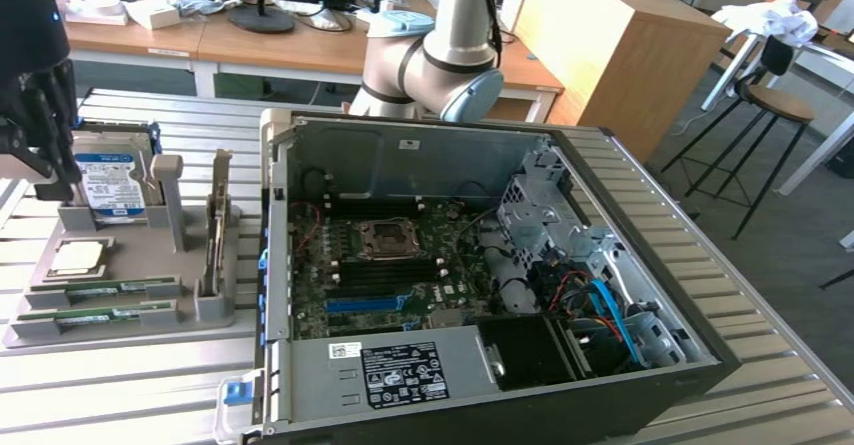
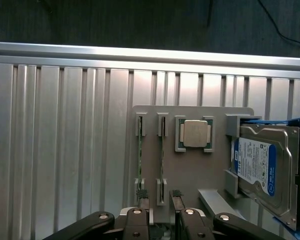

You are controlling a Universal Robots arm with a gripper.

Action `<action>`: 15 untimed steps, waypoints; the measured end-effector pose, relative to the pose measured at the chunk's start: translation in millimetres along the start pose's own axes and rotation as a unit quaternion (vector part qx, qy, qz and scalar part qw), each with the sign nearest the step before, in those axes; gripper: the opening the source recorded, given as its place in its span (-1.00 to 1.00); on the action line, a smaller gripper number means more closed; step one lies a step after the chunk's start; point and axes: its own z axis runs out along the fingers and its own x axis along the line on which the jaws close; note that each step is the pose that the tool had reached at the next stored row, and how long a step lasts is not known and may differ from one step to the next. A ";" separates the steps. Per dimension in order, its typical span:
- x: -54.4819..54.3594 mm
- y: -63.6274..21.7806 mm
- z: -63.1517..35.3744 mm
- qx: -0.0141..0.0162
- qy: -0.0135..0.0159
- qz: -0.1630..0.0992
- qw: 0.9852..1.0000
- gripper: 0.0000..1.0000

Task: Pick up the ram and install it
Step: 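Pick up the ram and move it above insertion slot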

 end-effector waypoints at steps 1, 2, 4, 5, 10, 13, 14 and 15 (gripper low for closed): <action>0.0 0.0 0.9 0.000 0.000 0.000 1.000 -0.40; 0.0 0.0 1.8 0.000 0.000 0.000 1.000 -0.40; 0.0 0.0 3.6 0.000 0.000 0.000 1.000 -0.40; 0.0 0.0 4.5 0.000 0.000 0.000 1.000 -0.40; 0.0 0.1 10.0 0.000 0.000 0.000 1.000 -0.40; 0.0 0.1 13.8 0.000 0.000 0.000 1.000 -0.40; 0.0 0.1 15.0 0.000 0.000 0.000 1.000 -0.40; 0.0 0.1 16.1 0.000 0.000 0.000 1.000 -0.40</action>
